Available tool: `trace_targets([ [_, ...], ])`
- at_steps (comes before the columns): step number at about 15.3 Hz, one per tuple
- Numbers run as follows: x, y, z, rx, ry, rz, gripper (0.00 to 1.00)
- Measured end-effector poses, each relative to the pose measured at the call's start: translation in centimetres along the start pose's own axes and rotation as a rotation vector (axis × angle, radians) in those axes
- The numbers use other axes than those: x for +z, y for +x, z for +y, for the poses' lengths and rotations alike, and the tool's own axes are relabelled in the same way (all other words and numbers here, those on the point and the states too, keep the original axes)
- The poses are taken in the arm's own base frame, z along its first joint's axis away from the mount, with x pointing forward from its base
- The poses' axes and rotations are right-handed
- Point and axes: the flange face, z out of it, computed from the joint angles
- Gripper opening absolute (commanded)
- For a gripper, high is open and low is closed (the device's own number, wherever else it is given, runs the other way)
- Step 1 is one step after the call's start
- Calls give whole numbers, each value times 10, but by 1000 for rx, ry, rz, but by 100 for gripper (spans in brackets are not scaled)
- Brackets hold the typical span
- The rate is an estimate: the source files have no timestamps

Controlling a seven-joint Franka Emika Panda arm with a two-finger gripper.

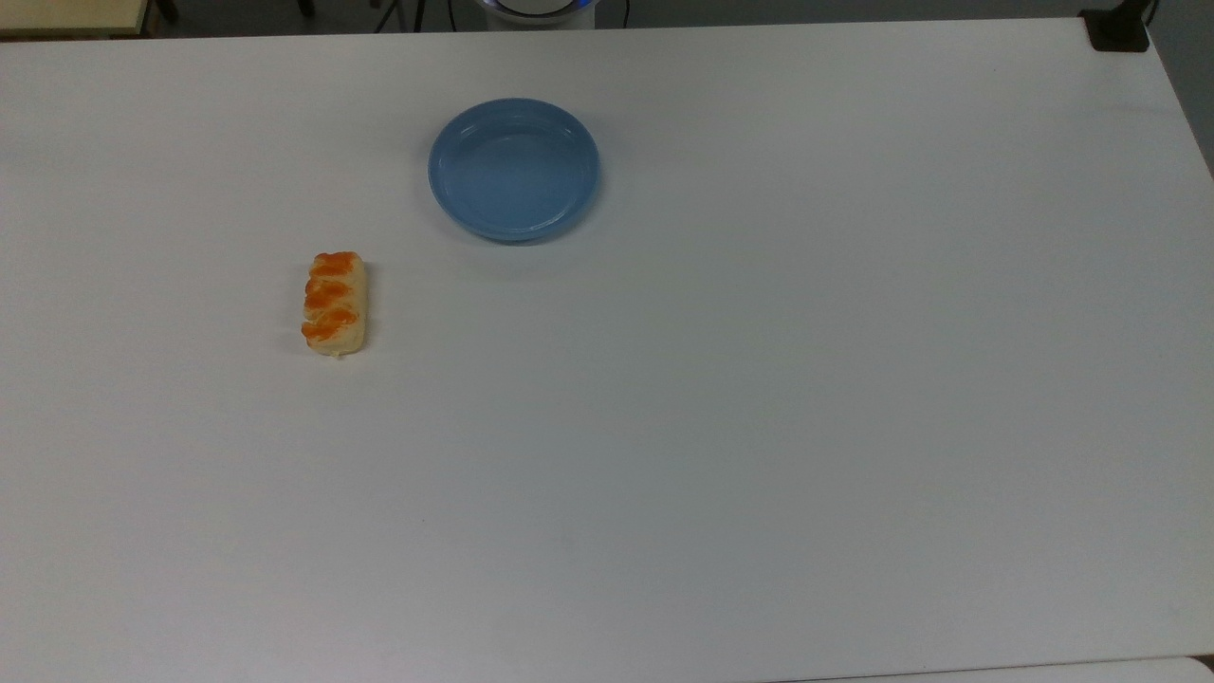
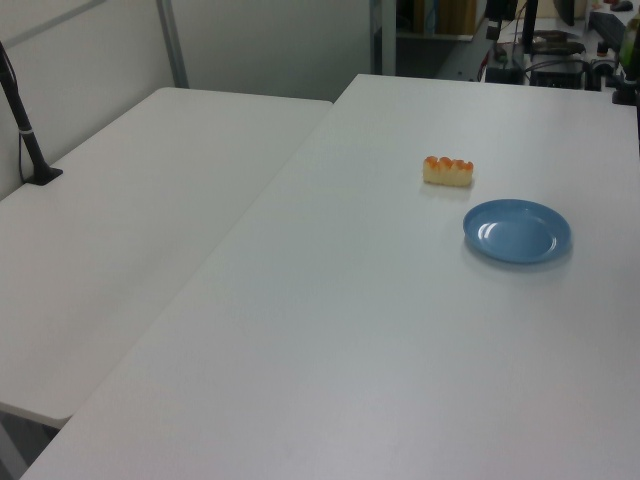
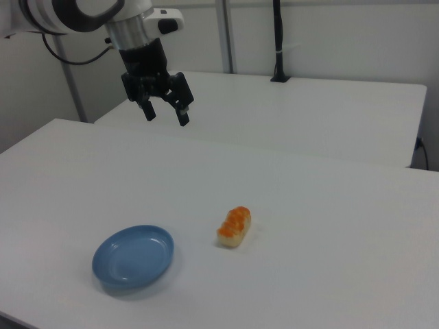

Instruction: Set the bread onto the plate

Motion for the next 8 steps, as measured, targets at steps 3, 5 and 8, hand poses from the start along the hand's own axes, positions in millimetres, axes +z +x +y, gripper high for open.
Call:
trace_targets([
  [3,2,0,-3,-5,1,-4,100],
  [5,4,0,-4,-7,1,-8,100],
  [8,9,2,-4,-8,2,-16,100],
])
